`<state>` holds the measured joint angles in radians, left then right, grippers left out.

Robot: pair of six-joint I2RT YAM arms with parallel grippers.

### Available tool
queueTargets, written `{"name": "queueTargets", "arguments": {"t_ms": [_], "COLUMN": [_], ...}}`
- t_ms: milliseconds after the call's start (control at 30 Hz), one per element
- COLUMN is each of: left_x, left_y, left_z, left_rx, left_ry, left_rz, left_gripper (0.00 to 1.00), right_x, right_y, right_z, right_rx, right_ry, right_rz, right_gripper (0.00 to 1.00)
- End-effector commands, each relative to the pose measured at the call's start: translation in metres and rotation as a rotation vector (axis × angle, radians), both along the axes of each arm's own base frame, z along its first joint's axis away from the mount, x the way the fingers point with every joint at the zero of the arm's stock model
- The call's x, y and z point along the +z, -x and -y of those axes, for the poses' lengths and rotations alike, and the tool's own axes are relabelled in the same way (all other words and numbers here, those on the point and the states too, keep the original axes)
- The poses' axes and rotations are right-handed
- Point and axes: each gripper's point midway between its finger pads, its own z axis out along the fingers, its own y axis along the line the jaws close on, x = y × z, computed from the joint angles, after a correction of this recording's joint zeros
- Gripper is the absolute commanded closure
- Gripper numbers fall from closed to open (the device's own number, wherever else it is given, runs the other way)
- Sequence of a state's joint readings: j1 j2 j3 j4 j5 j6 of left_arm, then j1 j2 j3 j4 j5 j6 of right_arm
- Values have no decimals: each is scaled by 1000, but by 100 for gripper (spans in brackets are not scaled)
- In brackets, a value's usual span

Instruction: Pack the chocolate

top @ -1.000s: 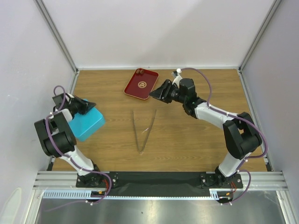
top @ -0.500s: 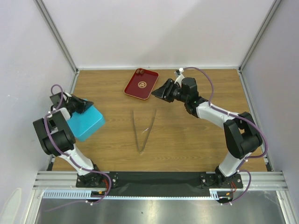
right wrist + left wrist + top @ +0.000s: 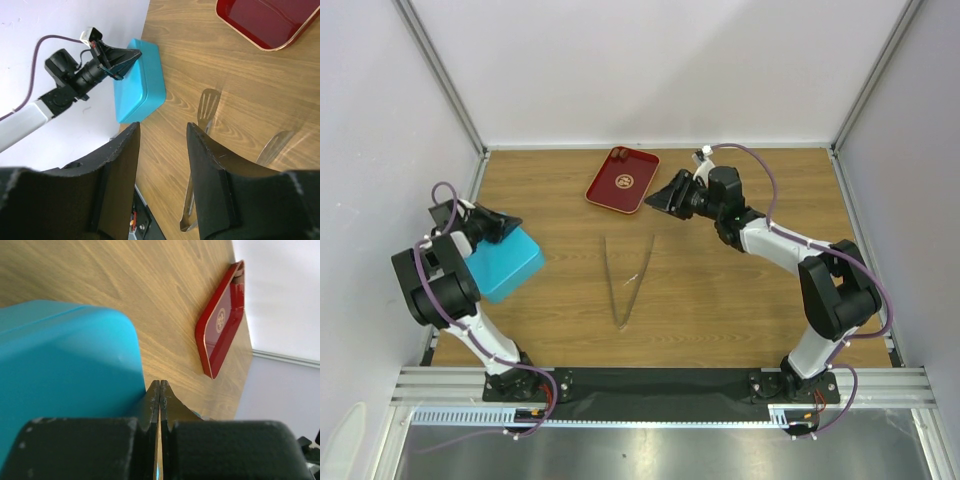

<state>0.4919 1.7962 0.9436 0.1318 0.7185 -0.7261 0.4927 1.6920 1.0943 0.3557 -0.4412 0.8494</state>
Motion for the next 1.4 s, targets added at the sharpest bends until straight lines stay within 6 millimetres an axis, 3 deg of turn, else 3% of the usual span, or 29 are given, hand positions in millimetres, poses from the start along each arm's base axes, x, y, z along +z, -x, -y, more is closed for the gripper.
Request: {"name": "queueTargets", "arguments": {"t_ms": [0, 67, 100, 200, 233, 333, 433, 500, 567, 667, 867, 1000, 1033, 1067, 1167, 1200, 1233, 1267, 1300, 1333, 1367], "left_x": [17, 55, 63, 71, 68, 22, -22, -35, -34, -10, 75, 136, 136, 156, 187, 194, 207, 215, 222, 236, 247], "left_y": [2, -7, -9, 0, 3, 16, 25, 29, 27, 21, 0, 4, 11, 10, 23, 27, 37, 40, 50, 60, 69], "left_z": [-7, 14, 29, 49, 52, 44, 49, 50, 50, 51, 45, 49, 49, 50, 83, 108, 119, 131, 163, 178, 191], "left_rx": [17, -51, -96, -135, -129, -86, -95, -88, -85, -96, -122, -124, -110, -108, -165, -222, -233, -250, -327, -352, -383], "left_ry": [-82, -74, -87, -101, -90, -122, -76, -71, -61, -67, -119, -243, -282, -334, -432, -461, -490, -518, -539, -556, -572], "left_rz": [-18, 52, 65, 86, 83, -18, -101, -110, -91, -50, 89, 154, 103, 127, 193, 223, 252, 279, 323, 375, 417], "left_gripper": [100, 100, 100, 100, 100, 100, 99, 100, 100, 100, 99, 100, 100, 100, 92, 85, 83, 82, 82, 81, 80], "right_x": [17, 20, 21, 22, 21, 19, 14, 15, 15, 19, 25, 27, 30, 39, 43, 50, 55, 53, 58, 60, 64], "right_y": [2, 3, 5, 7, 9, 9, 7, 6, 4, 4, 8, 16, 17, 20, 24, 33, 34, 38, 44, 48, 49], "right_z": [-1, -2, -5, -8, -9, -7, -5, -1, 2, 7, 2, 0, 2, 5, 20, 27, 33, 41, 58, 65, 77], "right_rx": [1, 1, 5, 12, 14, 12, 15, 12, 8, -6, 5, 19, 18, 12, -22, -27, -35, -49, -107, -123, -182], "right_ry": [4, 0, -1, -1, 4, 14, 17, 17, 23, 30, 13, 40, 46, 48, 120, 141, 170, 207, 254, 293, 329], "right_rz": [61, 65, 65, 70, 68, 69, 61, 61, 67, 76, 80, 70, 75, 91, 98, 91, 126, 116, 113, 139, 158], "right_gripper": [53, 53, 53, 53, 53, 53, 53, 53, 53, 53, 53, 53, 53, 52, 46, 44, 40, 32, 26, 17, 1]}}
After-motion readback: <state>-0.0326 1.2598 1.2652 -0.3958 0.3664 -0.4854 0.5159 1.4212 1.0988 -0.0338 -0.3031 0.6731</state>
